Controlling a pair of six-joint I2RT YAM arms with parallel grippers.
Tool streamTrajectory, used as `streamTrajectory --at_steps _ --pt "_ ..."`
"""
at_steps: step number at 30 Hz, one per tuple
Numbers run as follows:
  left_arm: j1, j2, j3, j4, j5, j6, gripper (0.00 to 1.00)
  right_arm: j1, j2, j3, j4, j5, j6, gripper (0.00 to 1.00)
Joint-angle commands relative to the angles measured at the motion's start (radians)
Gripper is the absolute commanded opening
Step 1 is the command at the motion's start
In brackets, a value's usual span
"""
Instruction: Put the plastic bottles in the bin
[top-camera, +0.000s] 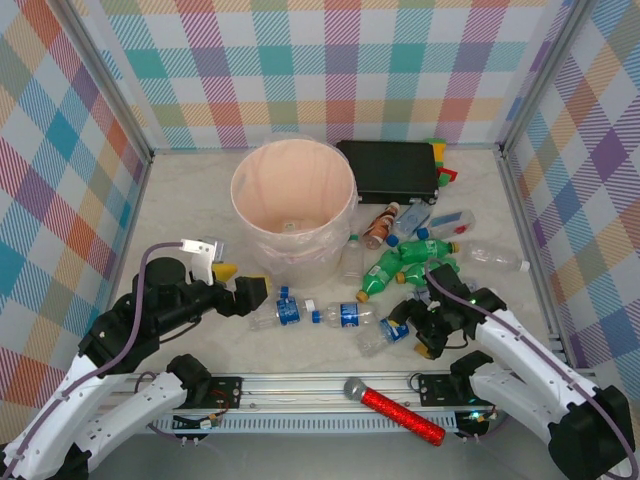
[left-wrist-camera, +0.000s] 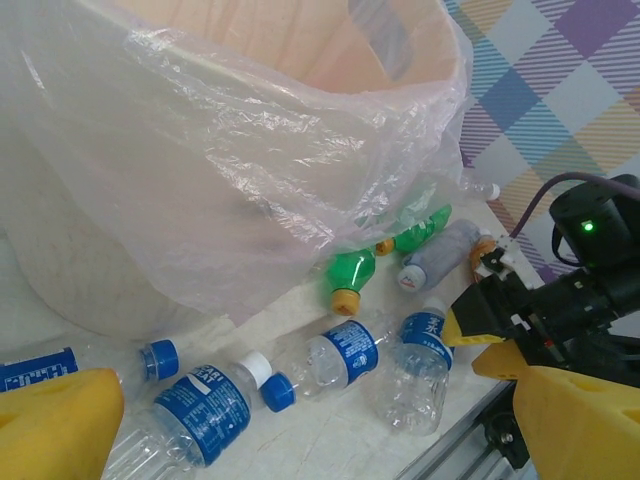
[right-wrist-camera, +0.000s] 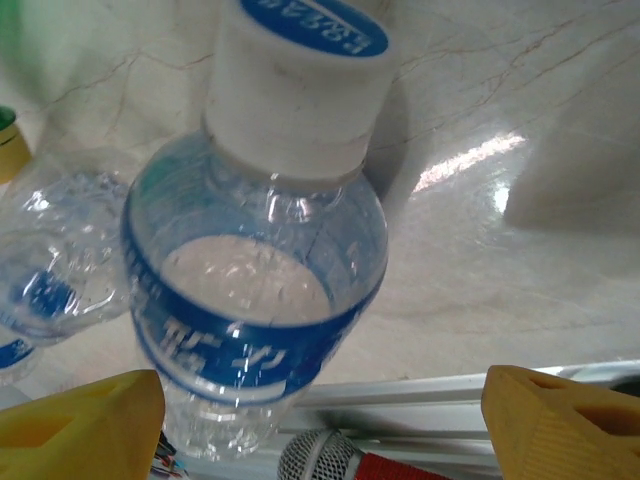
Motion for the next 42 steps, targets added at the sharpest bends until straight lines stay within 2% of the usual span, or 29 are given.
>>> streamTrajectory --at_steps 1,6,13,19,27,30,35,42 --pt "-0.012 -0.009 0.033 -0.025 -0.018 0.020 1.00 0.020 0.028 -0.036 0.149 -0.034 0.093 0.83" --pt "-0.013 0.001 0.029 -0.021 -0.026 0.015 1.00 0.048 0.084 -0.077 0.275 -0.030 0.137 0.83" --pt "-0.013 0.018 0.046 -0.036 -0.046 0.022 1.00 0.056 0.167 -0.078 0.333 -0.021 0.113 0.79" --pt "-0.013 0.031 0.056 -0.038 -0.051 0.020 1.00 0.059 0.130 -0.045 0.273 0.039 0.072 0.65" --pt "-0.013 0.055 0.079 -0.032 -0.068 0.019 1.00 0.060 -0.017 0.057 0.084 0.189 -0.017 0.63" --pt "-0.012 0.064 0.088 -0.026 -0.075 0.019 1.00 0.059 -0.065 0.102 0.050 0.243 -0.067 0.60" --pt "-0.013 0.086 0.106 -0.024 -0.089 0.018 1.00 0.059 -0.091 0.224 0.000 0.357 -0.202 0.64" --pt "-0.012 0.080 0.122 -0.024 -0.163 0.004 1.00 0.059 -0.052 0.439 0.084 0.467 -0.450 0.61"
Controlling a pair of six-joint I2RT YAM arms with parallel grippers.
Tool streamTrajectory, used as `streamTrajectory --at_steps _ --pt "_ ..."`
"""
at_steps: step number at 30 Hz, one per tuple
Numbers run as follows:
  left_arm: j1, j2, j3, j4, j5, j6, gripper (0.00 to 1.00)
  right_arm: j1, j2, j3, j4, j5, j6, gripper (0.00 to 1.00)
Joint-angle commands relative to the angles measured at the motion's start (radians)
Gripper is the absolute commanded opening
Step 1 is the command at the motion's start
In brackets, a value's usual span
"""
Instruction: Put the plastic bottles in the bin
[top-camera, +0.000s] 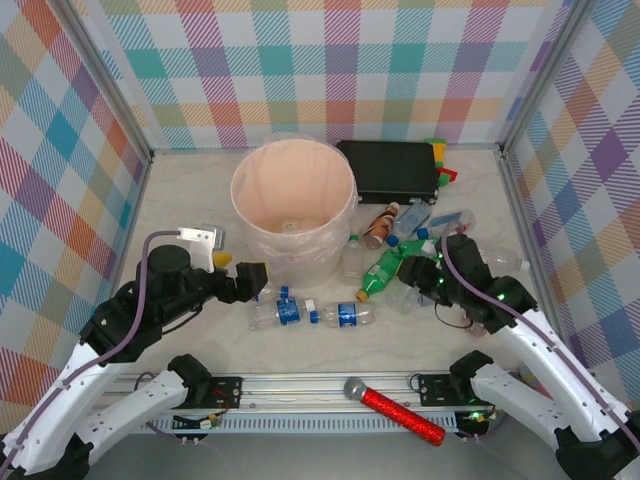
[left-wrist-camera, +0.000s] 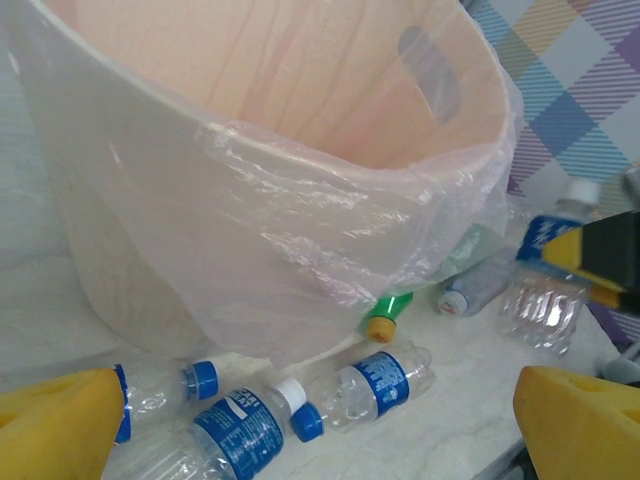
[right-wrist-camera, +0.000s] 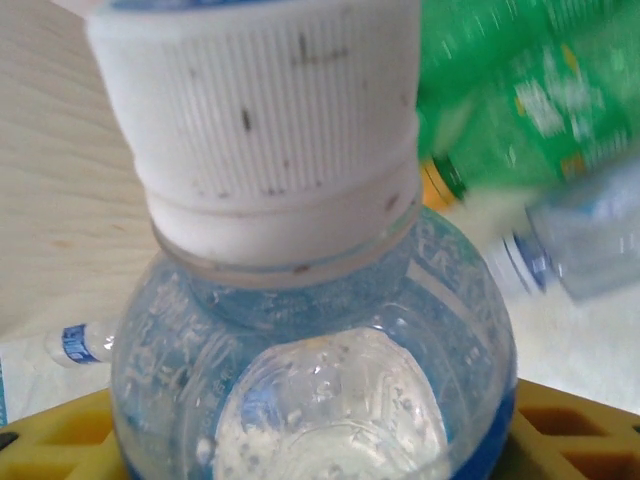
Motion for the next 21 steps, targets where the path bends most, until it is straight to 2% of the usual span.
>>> streamTrajectory --at_steps 1,7,13,21 --pt "-0.013 -0.011 0.037 -0.001 -0.064 0.000 1.00 0.004 0.021 0.106 0.071 0.085 -0.185 0.61" --pt "-0.013 -0.013 0.086 -0.047 -0.119 0.004 1.00 0.004 0.136 0.321 0.213 0.066 -0.339 0.62" --pt "-0.012 -0.017 0.119 -0.099 -0.107 -0.017 1.00 0.024 0.307 0.532 0.302 0.004 -0.426 0.60" --pt "-0.013 -0.051 0.112 -0.135 -0.093 -0.034 1.00 0.167 0.574 0.812 0.338 0.038 -0.585 0.62"
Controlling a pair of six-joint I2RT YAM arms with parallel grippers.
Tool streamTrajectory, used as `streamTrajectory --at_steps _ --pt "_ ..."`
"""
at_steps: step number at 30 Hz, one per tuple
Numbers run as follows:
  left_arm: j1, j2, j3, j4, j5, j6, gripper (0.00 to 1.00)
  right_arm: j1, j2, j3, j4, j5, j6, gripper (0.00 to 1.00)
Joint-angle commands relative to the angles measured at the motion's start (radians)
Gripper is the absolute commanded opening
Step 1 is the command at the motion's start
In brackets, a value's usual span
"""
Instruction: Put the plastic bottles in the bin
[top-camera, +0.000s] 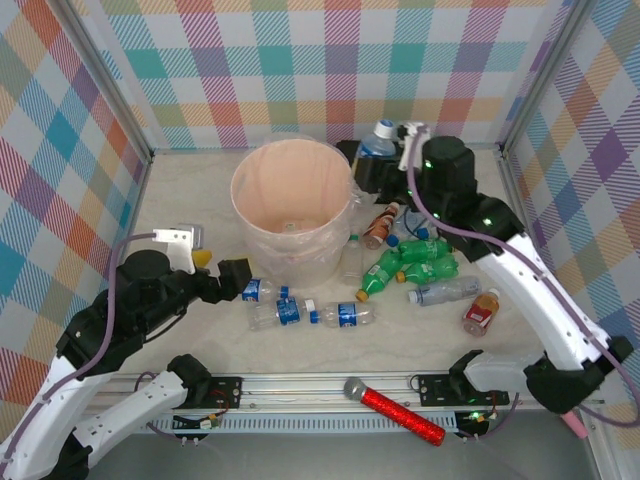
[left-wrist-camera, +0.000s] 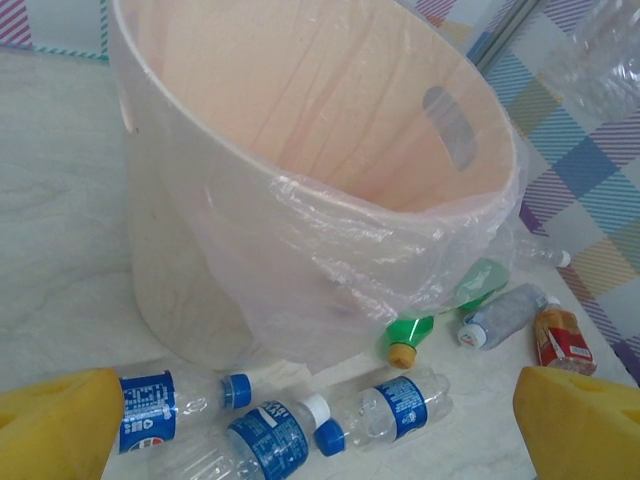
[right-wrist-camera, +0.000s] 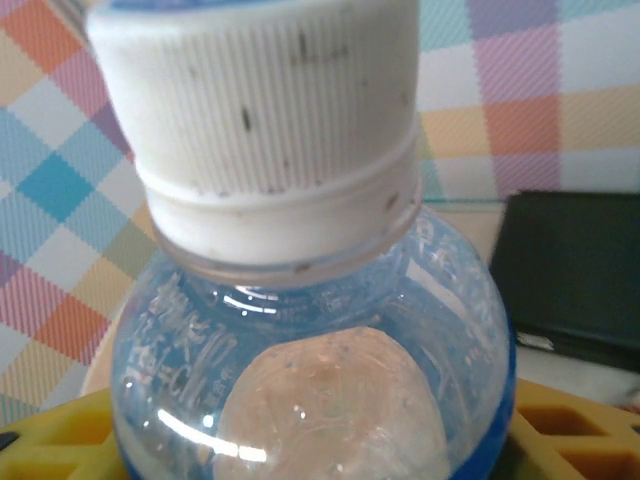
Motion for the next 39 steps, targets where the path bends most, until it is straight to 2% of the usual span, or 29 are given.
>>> streamTrajectory --at_steps 1,7,11,13,16,17,26,39 --pt "-0.013 -0.013 0.018 -0.030 0.002 -0.028 0.99 0.060 0.095 0.108 0.042 0.026 -0.116 0.62" --pt "-0.013 -0.010 0.032 -0.056 0.006 -0.041 1.00 0.128 0.224 0.185 0.056 0.029 -0.158 0.65" --pt "-0.013 -0.007 0.042 -0.069 0.012 -0.043 1.00 0.160 0.304 0.253 0.007 0.031 -0.184 0.71" --pt "-0.013 -0.005 0.045 -0.076 0.017 -0.044 1.00 0.165 0.339 0.292 -0.037 0.023 -0.190 0.76" --pt "-0.013 -0.004 0.040 -0.076 0.021 -0.047 1.00 0.167 0.356 0.306 -0.061 0.022 -0.187 0.92" --pt "-0.013 -0.004 0.036 -0.074 0.023 -0.047 1.00 0.166 0.352 0.302 -0.061 0.029 -0.187 1.00" --pt "-0.012 0.027 0.028 -0.036 0.062 -0.015 1.00 0.166 0.270 0.232 -0.084 0.083 -0.164 0.99" --pt "-0.013 0.055 -0.008 0.104 0.196 0.020 1.00 0.165 -0.026 -0.116 -0.091 0.170 -0.067 0.99"
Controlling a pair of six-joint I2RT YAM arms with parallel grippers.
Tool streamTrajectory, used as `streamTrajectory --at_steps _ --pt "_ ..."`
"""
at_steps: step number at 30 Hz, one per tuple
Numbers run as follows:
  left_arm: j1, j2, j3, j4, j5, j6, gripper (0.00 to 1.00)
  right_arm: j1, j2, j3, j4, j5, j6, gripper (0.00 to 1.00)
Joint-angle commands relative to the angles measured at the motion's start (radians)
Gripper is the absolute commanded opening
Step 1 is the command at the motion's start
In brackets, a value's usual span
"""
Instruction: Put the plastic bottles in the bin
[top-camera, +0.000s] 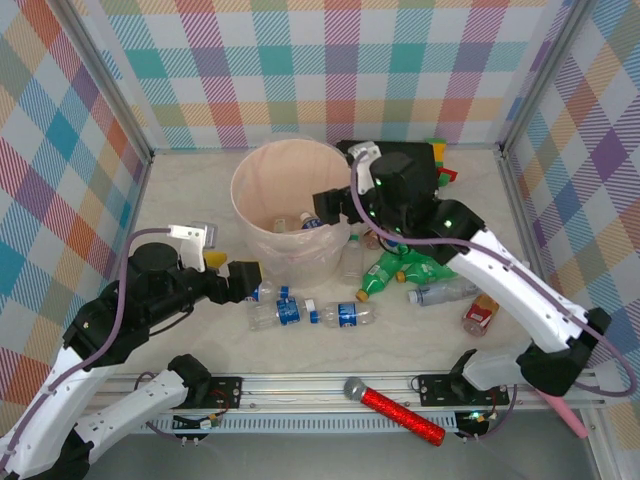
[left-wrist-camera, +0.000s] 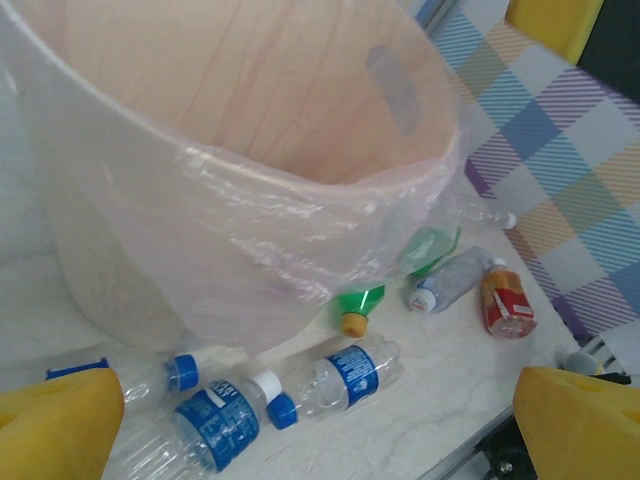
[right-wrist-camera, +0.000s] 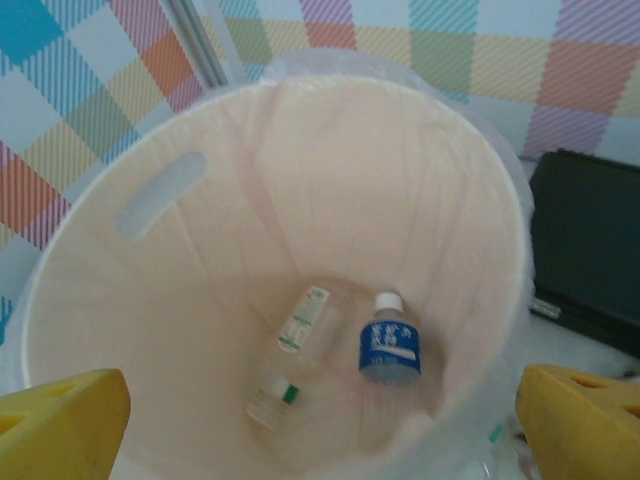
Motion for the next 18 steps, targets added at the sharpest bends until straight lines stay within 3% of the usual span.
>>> streamTrajectory --at_steps 1,8,15,18 --pt "-0.013 0.002 -0.019 0.081 0.058 0.025 1.00 0.003 -0.071 -0.070 -0.016 0.053 0.054 0.99" --pt "-0.013 0.045 -0.011 0.123 0.115 0.011 0.99 -0.008 -0.219 -0.253 -0.100 0.152 0.217 0.99" --pt "-0.016 0.064 -0.047 0.225 0.139 -0.034 1.00 -0.102 -0.378 -0.470 -0.205 0.136 0.438 0.99" --pt "-0.041 0.099 -0.027 0.214 0.115 -0.025 1.00 -0.192 -0.464 -0.566 -0.249 0.081 0.508 0.99"
